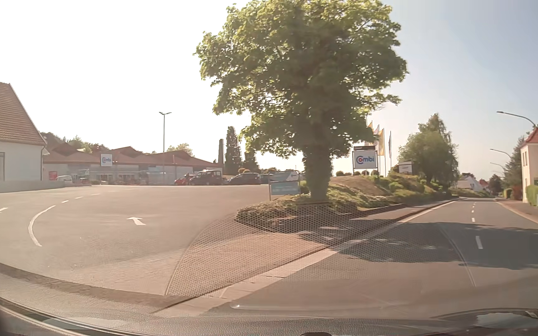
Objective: Follow the waypoints while adhering to traffic rules and regulations
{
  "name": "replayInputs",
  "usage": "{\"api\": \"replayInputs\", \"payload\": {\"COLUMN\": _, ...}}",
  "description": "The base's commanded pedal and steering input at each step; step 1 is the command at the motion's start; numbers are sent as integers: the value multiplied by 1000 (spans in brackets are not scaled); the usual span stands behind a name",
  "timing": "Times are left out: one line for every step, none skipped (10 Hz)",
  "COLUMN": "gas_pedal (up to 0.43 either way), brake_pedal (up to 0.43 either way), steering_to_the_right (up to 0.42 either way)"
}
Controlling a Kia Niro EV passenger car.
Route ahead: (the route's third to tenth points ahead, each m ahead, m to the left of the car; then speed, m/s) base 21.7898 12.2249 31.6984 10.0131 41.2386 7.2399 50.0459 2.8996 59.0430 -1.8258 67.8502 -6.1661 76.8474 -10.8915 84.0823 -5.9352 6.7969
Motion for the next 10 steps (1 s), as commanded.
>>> {"api": "replayInputs", "payload": {"gas_pedal": 0, "brake_pedal": 0, "steering_to_the_right": -240}}
{"api": "replayInputs", "payload": {"gas_pedal": 0, "brake_pedal": 0, "steering_to_the_right": -240}}
{"api": "replayInputs", "payload": {"gas_pedal": 0, "brake_pedal": 0, "steering_to_the_right": -240}}
{"api": "replayInputs", "payload": {"gas_pedal": 0, "brake_pedal": 0, "steering_to_the_right": -239}}
{"api": "replayInputs", "payload": {"gas_pedal": 0, "brake_pedal": 0, "steering_to_the_right": -238}}
{"api": "replayInputs", "payload": {"gas_pedal": 0, "brake_pedal": 0, "steering_to_the_right": -237}}
{"api": "replayInputs", "payload": {"gas_pedal": 39, "brake_pedal": 0, "steering_to_the_right": -232}}
{"api": "replayInputs", "payload": {"gas_pedal": 39, "brake_pedal": 0, "steering_to_the_right": -227}}
{"api": "replayInputs", "payload": {"gas_pedal": 39, "brake_pedal": 0, "steering_to_the_right": -223}}
{"api": "replayInputs", "payload": {"gas_pedal": 39, "brake_pedal": 0, "steering_to_the_right": -219}}
